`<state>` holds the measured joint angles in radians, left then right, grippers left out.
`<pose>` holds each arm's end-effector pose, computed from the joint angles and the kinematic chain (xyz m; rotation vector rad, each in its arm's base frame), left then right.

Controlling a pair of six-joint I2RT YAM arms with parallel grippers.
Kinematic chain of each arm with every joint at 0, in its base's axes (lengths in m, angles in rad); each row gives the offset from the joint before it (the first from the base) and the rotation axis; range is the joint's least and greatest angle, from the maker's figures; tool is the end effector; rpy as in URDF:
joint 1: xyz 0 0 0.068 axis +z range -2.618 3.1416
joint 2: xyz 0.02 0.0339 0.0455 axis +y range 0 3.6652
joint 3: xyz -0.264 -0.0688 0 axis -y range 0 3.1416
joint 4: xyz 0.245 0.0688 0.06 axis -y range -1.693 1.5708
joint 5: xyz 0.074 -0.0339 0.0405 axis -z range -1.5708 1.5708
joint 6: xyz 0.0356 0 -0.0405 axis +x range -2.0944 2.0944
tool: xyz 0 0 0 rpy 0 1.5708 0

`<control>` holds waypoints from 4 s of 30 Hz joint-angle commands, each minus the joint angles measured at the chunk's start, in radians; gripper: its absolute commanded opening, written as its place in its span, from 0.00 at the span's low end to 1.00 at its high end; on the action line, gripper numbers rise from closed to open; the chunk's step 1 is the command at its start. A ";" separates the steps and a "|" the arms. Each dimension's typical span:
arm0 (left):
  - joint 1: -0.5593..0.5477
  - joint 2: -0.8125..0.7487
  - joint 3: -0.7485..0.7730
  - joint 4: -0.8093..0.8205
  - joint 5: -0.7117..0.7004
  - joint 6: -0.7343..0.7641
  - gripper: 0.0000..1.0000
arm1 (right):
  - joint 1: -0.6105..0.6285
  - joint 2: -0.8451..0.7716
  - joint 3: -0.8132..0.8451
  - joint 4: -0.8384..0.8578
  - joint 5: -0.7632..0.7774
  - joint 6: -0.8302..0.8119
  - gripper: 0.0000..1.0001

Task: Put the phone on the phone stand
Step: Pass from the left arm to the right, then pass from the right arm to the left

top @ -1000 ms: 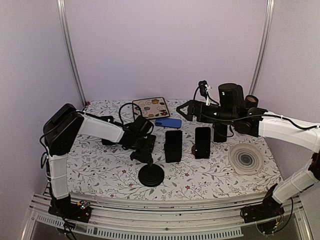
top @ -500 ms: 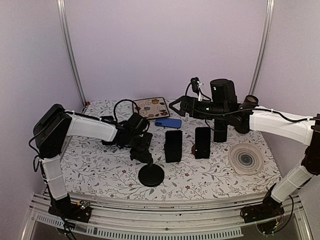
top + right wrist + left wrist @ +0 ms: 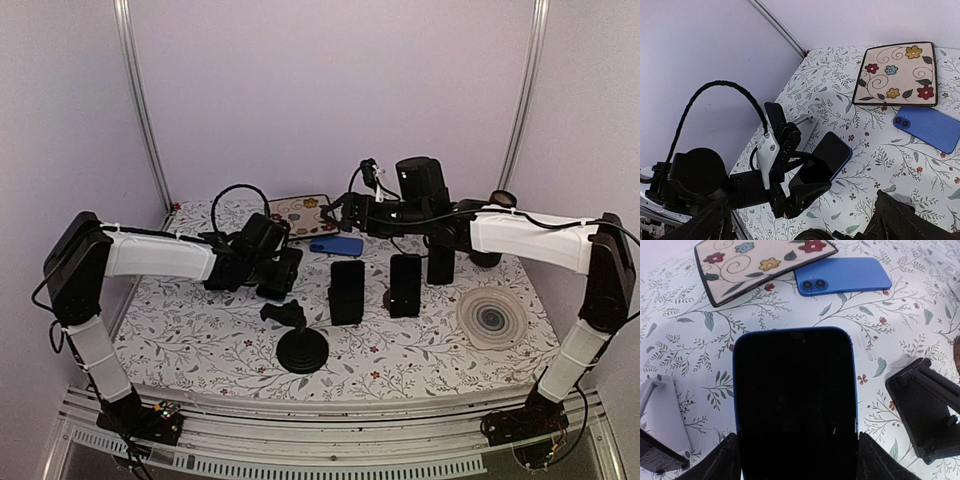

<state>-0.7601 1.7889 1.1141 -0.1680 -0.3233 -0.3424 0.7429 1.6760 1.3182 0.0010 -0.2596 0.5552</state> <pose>0.2815 -0.2520 0.1846 0.3455 2.3364 -0.1429 0.2883 0.2772 0.3086 -0.3815 2.0468 1.0860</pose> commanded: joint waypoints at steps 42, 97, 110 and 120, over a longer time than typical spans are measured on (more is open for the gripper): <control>-0.012 -0.210 -0.027 0.261 0.074 0.090 0.53 | -0.017 0.500 0.368 0.208 -0.278 0.298 0.62; -0.007 -0.825 -0.365 0.362 0.941 -0.081 0.62 | 0.263 -0.195 -0.040 0.091 -0.235 -0.099 0.02; -0.007 -0.771 -0.342 0.387 1.053 -0.078 0.37 | 0.294 -0.203 -0.064 0.159 -0.227 -0.106 0.02; -0.008 -0.752 -0.336 0.384 1.120 -0.078 0.32 | 0.304 -0.189 -0.047 0.190 -0.228 -0.124 0.02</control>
<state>-0.7650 1.0298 0.7532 0.1925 0.7471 -0.4210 1.0374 1.5154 1.2530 0.1005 -0.4877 0.4488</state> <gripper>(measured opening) 0.322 0.111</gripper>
